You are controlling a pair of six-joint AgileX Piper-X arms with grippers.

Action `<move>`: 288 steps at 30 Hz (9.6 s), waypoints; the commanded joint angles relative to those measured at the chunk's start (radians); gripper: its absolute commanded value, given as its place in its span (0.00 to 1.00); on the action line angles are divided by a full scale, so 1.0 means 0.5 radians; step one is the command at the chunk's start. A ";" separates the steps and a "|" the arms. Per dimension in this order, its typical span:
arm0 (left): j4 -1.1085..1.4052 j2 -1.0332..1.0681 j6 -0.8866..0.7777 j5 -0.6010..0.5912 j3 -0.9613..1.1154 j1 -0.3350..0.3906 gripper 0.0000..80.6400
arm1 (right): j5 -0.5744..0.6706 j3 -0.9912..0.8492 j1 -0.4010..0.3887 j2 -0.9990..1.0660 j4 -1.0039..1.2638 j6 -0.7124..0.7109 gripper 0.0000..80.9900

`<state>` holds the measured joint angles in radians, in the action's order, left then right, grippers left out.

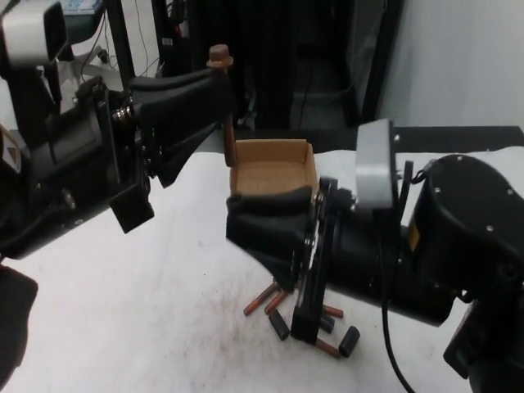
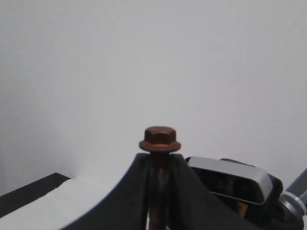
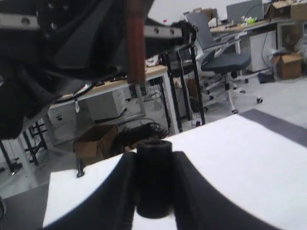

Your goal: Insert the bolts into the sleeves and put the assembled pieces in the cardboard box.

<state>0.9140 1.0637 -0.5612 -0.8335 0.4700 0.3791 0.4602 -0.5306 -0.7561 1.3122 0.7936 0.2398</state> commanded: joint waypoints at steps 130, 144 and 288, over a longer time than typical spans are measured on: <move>-1.111 -0.241 0.851 1.653 0.044 0.088 0.37 | -0.757 -1.134 0.369 0.370 -2.023 0.006 0.01; -2.480 -0.247 0.845 1.620 0.100 0.088 0.37 | -0.743 -2.141 0.565 1.429 -2.540 0.006 0.01; -3.053 1.858 1.943 1.487 1.569 0.497 0.08 | -0.640 -0.396 0.718 -1.831 -3.568 0.014 0.01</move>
<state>-0.5902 1.9744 0.4161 -0.1069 1.2604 0.6292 0.1486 -0.7273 -0.3987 0.4036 -0.9871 0.2519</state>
